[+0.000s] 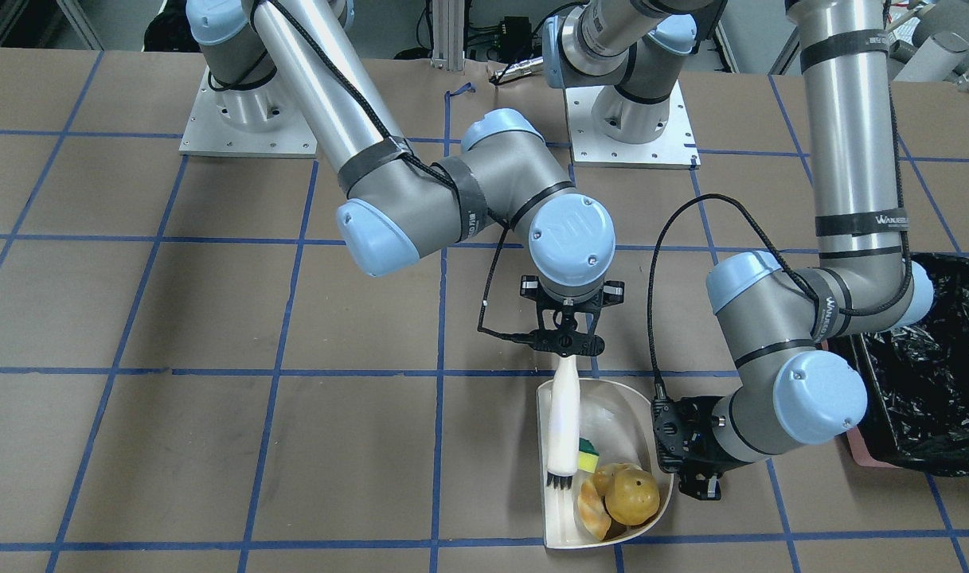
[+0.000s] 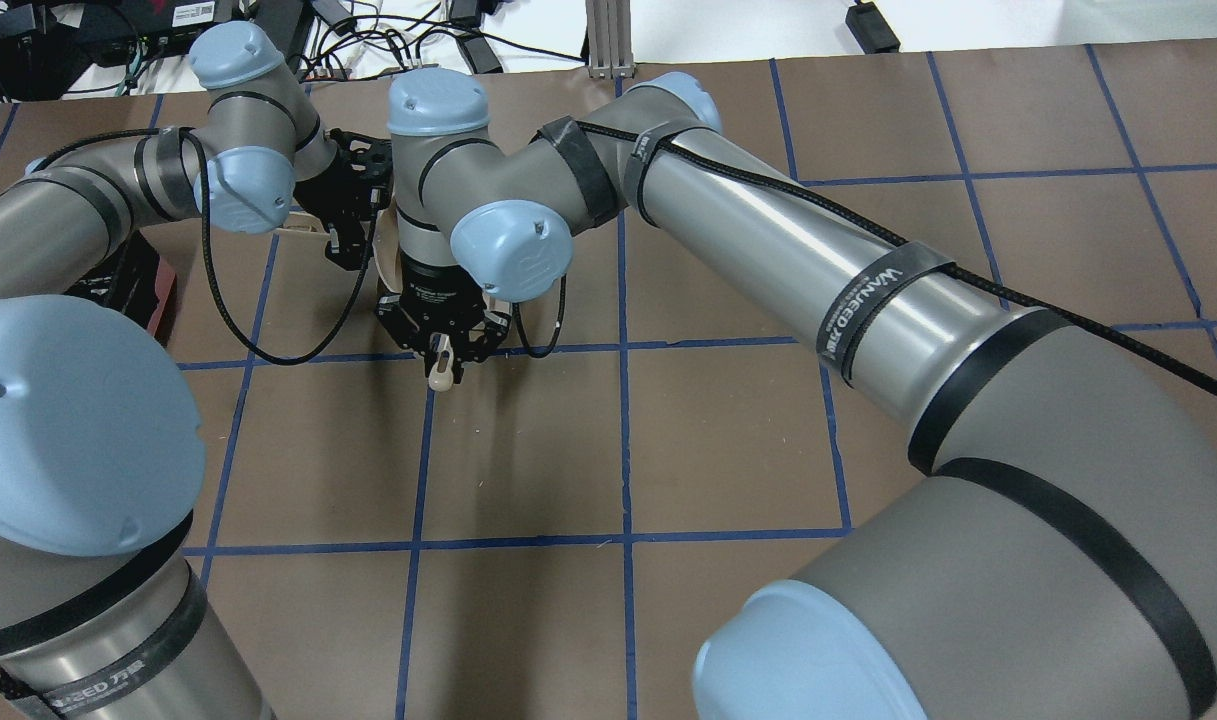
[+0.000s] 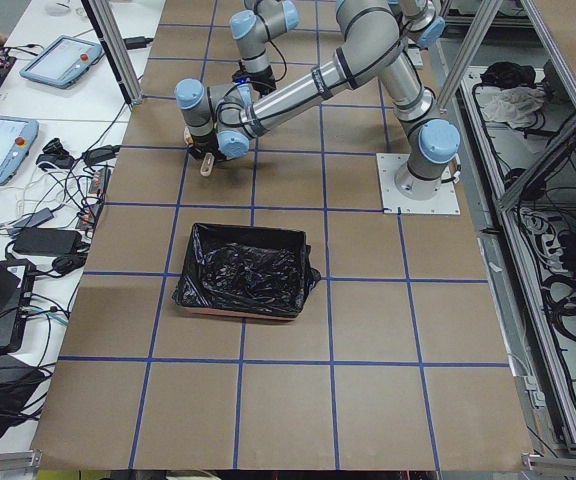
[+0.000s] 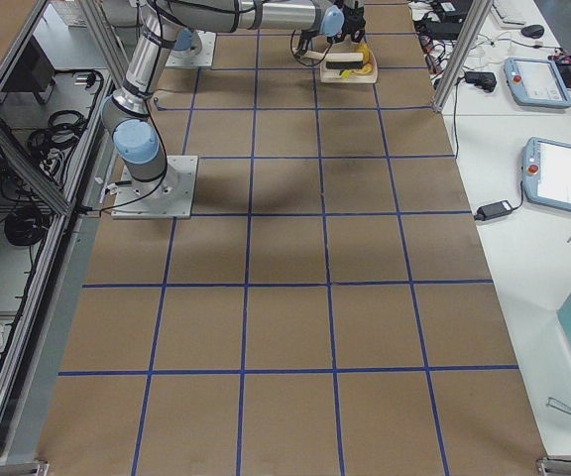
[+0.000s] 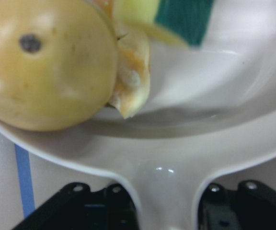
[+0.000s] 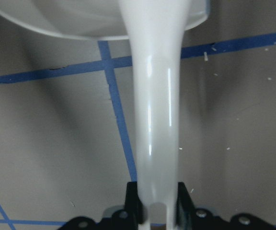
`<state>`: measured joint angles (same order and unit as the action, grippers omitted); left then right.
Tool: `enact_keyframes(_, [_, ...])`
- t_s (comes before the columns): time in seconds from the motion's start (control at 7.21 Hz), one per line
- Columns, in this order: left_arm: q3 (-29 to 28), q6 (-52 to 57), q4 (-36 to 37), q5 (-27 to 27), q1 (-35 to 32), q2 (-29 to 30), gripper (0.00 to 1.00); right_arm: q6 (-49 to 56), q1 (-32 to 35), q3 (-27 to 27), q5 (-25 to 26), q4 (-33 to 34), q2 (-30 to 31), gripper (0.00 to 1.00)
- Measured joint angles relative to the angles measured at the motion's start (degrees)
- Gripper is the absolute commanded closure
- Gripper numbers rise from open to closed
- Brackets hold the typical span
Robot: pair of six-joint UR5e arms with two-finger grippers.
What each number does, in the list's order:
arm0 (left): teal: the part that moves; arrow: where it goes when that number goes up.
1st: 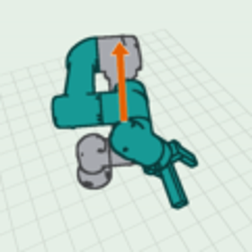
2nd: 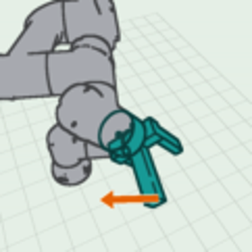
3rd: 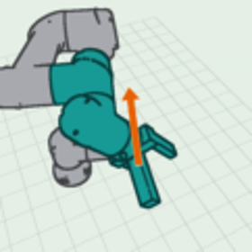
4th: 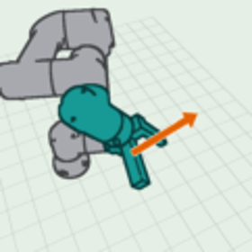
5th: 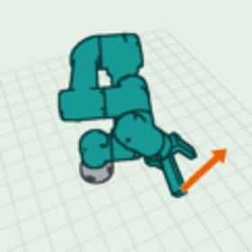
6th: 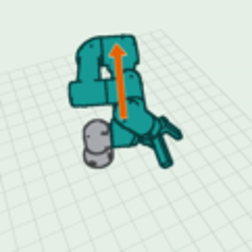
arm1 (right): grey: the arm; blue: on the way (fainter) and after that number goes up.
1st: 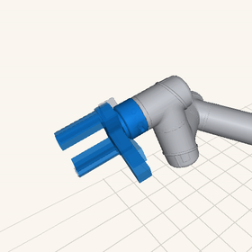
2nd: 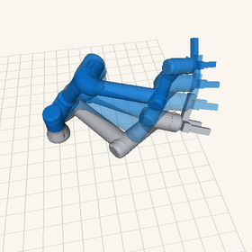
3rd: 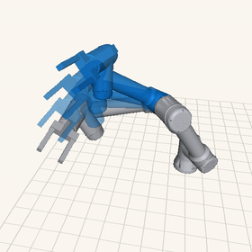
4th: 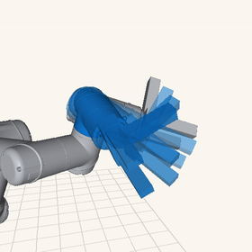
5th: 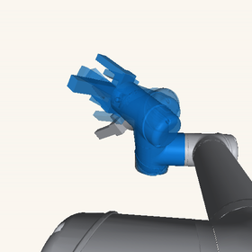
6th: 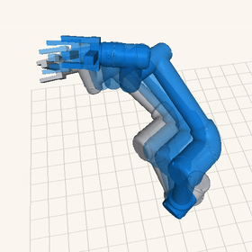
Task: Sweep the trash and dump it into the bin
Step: 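Sweep the fruit and sponge into the dustpan with the right gripper's brush, then lift the dustpan toward the bag with the left gripper while the right returns the brush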
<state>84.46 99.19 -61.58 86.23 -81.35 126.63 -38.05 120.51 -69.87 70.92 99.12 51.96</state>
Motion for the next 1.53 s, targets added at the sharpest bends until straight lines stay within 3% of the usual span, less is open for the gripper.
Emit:
enact_keyframes(0.83, [0.0, 0.2, -0.5, -2.0, 0.5, -0.1, 0.92, 2.3, -2.4, -1.1, 0.7, -2.9, 2.4, 0.87])
enact_keyframes(1.25, [0.0, 0.2, -0.8, -3.3, 0.8, -0.4, 0.95, 8.6, -7.8, -1.7, 5.1, -10.0, 6.2, 0.87])
enact_keyframes(1.53, [0.0, 0.1, -2.1, -6.2, 2.4, -1.3, 0.95, 14.5, -13.4, -4.7, 10.9, -14.1, 11.2, 0.87])
